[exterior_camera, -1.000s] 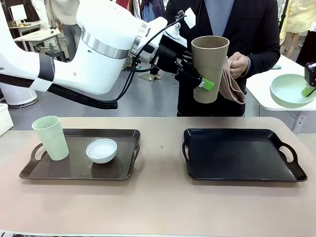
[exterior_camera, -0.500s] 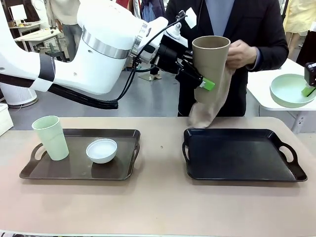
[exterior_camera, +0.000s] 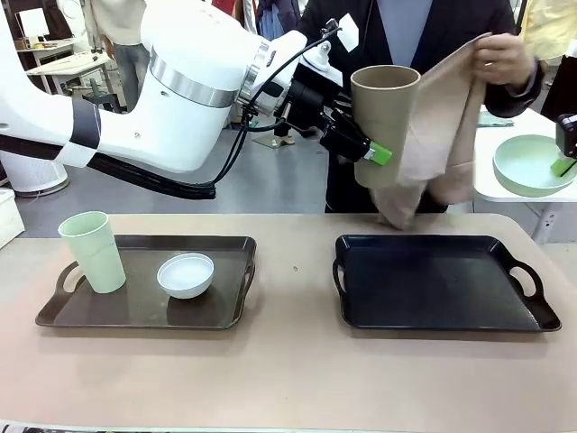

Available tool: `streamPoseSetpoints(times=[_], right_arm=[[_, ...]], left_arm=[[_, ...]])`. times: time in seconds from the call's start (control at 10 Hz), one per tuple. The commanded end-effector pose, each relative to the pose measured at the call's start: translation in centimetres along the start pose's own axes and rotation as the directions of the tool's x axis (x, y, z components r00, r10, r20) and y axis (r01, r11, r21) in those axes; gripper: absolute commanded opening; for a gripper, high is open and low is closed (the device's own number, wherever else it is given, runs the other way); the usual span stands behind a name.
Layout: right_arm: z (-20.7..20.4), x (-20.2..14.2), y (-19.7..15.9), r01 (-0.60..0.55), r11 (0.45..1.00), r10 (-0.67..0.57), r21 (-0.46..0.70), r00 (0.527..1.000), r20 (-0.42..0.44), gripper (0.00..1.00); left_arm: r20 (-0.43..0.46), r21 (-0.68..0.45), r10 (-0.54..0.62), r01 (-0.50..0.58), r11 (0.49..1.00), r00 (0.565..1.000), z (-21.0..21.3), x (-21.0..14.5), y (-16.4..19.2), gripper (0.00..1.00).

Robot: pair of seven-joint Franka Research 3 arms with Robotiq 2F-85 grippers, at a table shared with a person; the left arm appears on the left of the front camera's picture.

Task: Set up a tray with a mat and arrange the tableware.
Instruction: Place the Picnic Bowl and Reusable plastic cup back onto the Handle tray in front of the human's position.

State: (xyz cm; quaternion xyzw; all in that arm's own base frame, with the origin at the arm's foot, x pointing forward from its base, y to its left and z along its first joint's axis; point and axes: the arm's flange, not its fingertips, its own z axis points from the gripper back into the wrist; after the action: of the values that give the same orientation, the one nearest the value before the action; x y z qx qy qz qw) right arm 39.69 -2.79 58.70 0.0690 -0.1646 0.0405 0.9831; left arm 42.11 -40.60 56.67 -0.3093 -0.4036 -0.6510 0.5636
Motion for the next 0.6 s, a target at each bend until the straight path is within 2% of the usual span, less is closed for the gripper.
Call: streamPoseSetpoints(times=[0.0,0.5], right_arm=[[-0.31,0.06,0.17,-0.001,1.0,0.001,-0.008,1.0,0.011,0.0],[-0.31,0.06,0.17,-0.001,1.0,0.001,-0.008,1.0,0.011,0.0]], left_arm=[[0.026,-0.005,-0.017,0.017,1.0,1.0,0.18,0.09,0.13,0.74],[0.026,-0.005,-0.017,0.017,1.0,1.0,0.18,0.09,0.13,0.74]])
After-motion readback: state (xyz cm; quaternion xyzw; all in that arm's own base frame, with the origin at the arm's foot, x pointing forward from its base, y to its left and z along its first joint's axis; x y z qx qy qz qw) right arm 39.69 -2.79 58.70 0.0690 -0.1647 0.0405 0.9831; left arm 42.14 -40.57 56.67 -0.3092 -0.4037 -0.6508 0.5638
